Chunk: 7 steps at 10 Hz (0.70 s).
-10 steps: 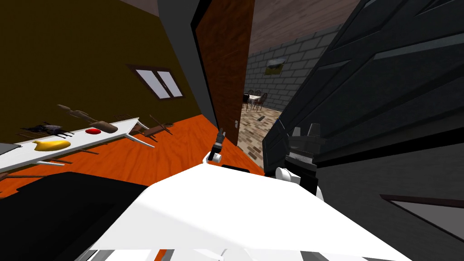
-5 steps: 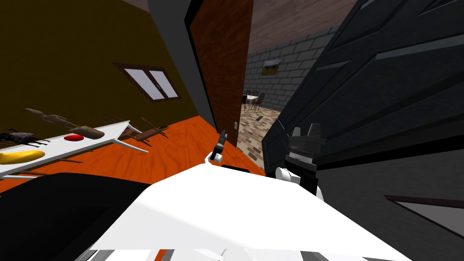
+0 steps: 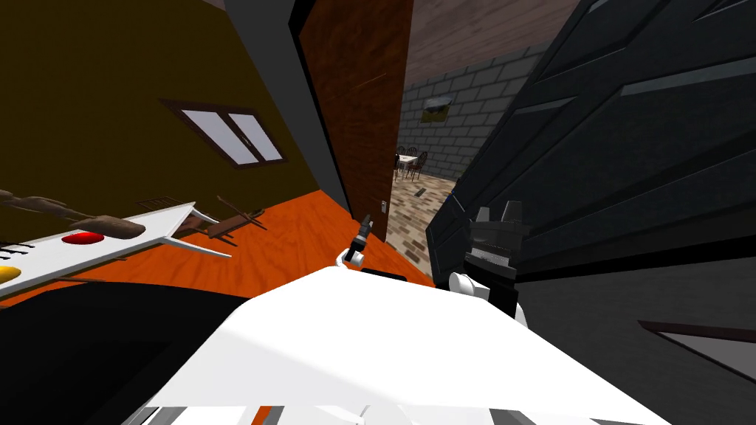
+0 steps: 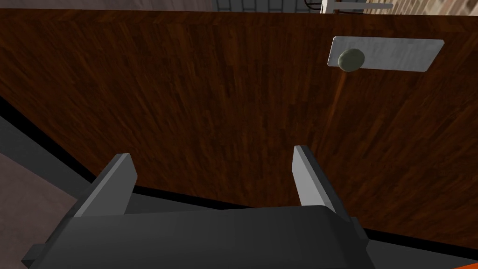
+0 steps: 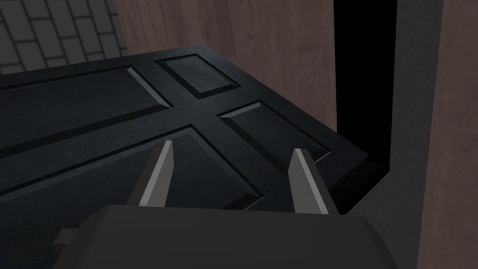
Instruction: Push the door open
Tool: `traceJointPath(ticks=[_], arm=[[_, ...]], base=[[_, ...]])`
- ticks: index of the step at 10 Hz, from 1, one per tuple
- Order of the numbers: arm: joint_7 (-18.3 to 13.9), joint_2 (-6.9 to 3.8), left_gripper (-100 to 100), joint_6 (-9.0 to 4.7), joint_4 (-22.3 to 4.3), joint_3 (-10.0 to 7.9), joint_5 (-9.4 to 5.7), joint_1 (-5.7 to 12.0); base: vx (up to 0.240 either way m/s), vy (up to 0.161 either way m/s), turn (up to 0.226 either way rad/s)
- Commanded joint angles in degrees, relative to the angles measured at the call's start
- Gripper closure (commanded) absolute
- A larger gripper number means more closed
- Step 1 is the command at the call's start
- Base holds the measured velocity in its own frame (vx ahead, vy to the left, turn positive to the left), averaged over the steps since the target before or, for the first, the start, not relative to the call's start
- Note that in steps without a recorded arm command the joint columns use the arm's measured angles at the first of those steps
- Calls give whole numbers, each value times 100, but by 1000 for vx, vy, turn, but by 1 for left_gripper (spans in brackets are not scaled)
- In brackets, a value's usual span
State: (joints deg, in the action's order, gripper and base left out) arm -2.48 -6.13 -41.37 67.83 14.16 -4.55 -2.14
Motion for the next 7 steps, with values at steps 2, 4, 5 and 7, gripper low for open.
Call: traceJointPath(ticks=[2,4,5,7], arm=[[-55,3,-100,-54,-404,87,10,183],[-94,3,-100,-105,-700,156,18,306],[-113,3,-100,-130,-848,190,22,367],[-149,7,-100,-177,-1119,253,30,479]], base=[[71,79,-82],[73,76,-85],[68,72,-70],[66,73,-78]])
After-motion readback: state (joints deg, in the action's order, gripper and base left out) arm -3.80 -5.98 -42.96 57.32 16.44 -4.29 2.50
